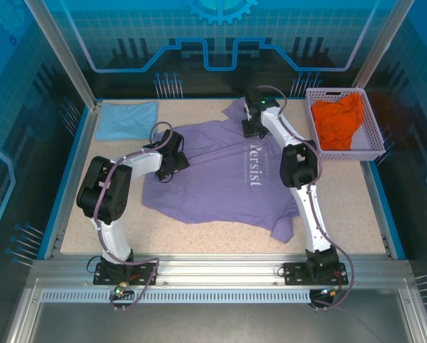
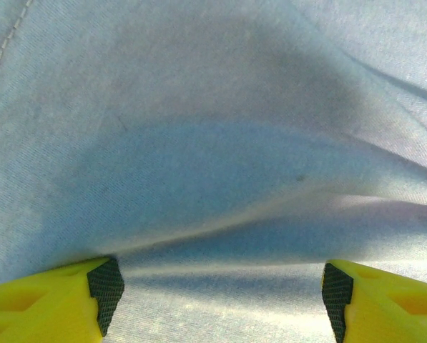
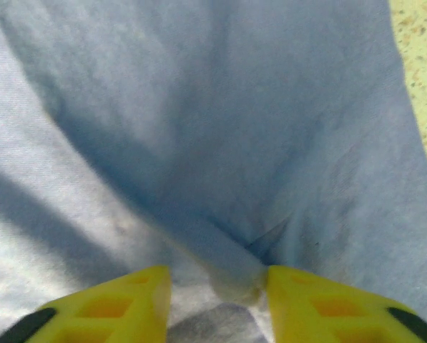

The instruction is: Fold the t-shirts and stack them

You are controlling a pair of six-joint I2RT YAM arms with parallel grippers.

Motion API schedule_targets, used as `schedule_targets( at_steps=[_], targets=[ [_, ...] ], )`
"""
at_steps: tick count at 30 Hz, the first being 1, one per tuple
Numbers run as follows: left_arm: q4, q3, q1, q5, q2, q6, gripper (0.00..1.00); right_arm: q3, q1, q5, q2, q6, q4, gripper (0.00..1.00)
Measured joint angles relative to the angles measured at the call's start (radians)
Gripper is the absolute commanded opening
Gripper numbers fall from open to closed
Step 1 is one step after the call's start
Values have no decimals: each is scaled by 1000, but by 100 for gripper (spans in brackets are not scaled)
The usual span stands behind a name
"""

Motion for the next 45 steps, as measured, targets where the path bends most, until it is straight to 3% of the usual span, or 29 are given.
schedule_targets(
  at_steps=[6, 10, 15, 27, 36, 39, 41, 43, 45],
  targets=[
    [1, -1, 0, 0, 0, 0, 78, 10, -1, 24, 8, -4, 0, 29],
    [2, -2, 0, 0, 0, 0, 78, 10, -1, 29, 8, -2, 0, 12],
    [12, -11, 0, -2, -4, -3, 77, 17, -5, 46, 8, -8, 4, 1],
    [32, -26, 0, -10, -11, -27, 75, 78, -69, 95, 8, -45, 25, 0],
    [41, -32, 0, -13, -11, -49, 75, 184, -166, 124, 10, -101, 66, 19],
    [42, -32, 0, -14, -11, -52, 75, 193, -185, 146, 10, -102, 90, 46],
    [42, -33, 0, -14, -11, -52, 75, 195, -190, 174, 10, -107, 102, 55],
    [42, -33, 0, -13, -11, -53, 75, 204, -191, 197, 10, -98, 101, 59],
    [42, -34, 0, -13, -13, -53, 75, 223, -195, 196, 10, -67, 89, 52]
  ],
)
